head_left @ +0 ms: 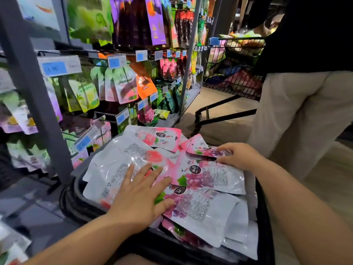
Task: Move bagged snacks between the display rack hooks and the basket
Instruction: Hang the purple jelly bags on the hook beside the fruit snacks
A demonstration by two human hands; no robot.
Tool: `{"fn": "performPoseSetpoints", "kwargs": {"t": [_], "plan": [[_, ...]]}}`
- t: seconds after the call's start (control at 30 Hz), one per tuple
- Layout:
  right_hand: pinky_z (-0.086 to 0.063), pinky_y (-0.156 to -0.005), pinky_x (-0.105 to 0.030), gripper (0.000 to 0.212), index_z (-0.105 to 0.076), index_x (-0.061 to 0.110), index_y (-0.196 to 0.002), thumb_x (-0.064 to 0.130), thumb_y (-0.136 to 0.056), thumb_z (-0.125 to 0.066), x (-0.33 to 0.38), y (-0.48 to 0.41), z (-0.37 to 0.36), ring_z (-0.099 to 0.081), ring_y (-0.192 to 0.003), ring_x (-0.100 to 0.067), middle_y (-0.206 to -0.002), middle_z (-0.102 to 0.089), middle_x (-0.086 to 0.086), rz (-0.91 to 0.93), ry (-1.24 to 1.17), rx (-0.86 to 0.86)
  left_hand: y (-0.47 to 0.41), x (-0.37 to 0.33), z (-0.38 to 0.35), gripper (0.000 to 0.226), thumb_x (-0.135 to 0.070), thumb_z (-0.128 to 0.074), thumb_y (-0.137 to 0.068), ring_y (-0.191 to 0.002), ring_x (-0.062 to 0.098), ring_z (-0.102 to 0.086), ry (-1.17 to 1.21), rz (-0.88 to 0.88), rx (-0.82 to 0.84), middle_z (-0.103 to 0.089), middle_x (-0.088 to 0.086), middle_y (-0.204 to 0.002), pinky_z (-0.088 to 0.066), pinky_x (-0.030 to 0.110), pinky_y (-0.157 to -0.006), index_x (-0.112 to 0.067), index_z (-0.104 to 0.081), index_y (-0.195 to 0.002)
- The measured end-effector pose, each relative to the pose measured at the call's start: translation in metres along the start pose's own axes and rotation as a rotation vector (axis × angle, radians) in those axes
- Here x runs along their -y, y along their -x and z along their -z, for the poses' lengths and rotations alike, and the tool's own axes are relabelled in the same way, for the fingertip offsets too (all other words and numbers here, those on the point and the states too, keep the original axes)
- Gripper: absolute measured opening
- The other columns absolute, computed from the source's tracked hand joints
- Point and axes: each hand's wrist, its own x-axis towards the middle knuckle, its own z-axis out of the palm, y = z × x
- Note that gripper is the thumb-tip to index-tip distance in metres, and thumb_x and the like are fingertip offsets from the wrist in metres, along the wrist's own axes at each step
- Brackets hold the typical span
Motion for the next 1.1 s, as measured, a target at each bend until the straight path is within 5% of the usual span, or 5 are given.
{"fn": "performPoseSetpoints", "kwargs": {"t": [0.47, 0.7, 0.9, 1.0, 1.1], "plan": [[-0.047, -0.073, -0.033, 0.024, -0.069, 0.027, -0.105, 0.033, -0.102, -0.046, 0.003, -0.008, -0.007, -0.059, -0.094, -0.019, -0.107, -0.070, 0.003, 0.135, 0.214, -0.077, 0.001, -0.002, 0.001, 0.096, -0.079, 0.021, -0.063, -0.134, 0.003, 0.031, -0.042, 0.023, 0.029, 0.009, -0.013, -0.163, 0.026, 0.049, -0.111, -0.049, -0.001, -0.151], [-0.045, -0.064, -0.037, 0.021, -0.059, 0.017, -0.095, 0.025, -0.104, -0.042, 0.010, 0.004, 0.003, -0.054, -0.069, -0.016, -0.072, -0.059, 0.006, 0.112, -0.159, -0.459, 0.001, -0.002, 0.004, 0.102, -0.081, 0.024, -0.058, -0.147, 0.014, 0.024, -0.020, 0.036, 0.052, 0.008, -0.013, -0.163, 0.026, 0.049, -0.111, -0.048, -0.004, -0.151], [-0.035, -0.065, -0.037, 0.025, -0.060, 0.005, -0.090, 0.019, -0.103, -0.044, 0.048, 0.031, 0.029, -0.050, -0.074, -0.024, -0.078, -0.059, -0.007, 0.141, -0.461, -0.714, -0.002, -0.004, 0.009, 0.123, -0.090, 0.031, -0.044, -0.147, 0.008, 0.019, 0.143, 0.086, -0.011, -0.001, -0.019, -0.161, 0.025, 0.041, -0.114, -0.048, -0.016, -0.150], [-0.053, -0.078, -0.046, 0.024, -0.064, 0.020, -0.088, 0.032, -0.100, -0.047, 0.072, 0.045, 0.029, -0.063, -0.086, -0.034, -0.088, -0.066, -0.012, 0.083, -0.856, -0.546, -0.004, -0.008, 0.019, 0.102, -0.097, -0.014, -0.059, -0.148, 0.012, -0.008, 0.536, 0.184, -0.174, -0.022, -0.025, -0.152, -0.003, 0.046, -0.123, -0.045, -0.027, -0.146], [-0.055, -0.068, -0.043, 0.027, -0.063, 0.018, -0.088, 0.030, -0.103, -0.045, 0.093, 0.058, 0.022, -0.069, -0.073, -0.030, -0.082, -0.068, -0.012, 0.009, -1.165, -0.277, -0.004, -0.017, 0.039, 0.101, -0.089, -0.061, -0.050, -0.122, 0.015, -0.057, 1.148, 0.207, -0.175, -0.057, -0.011, -0.135, -0.049, 0.045, -0.101, -0.036, -0.041, -0.134]]}}
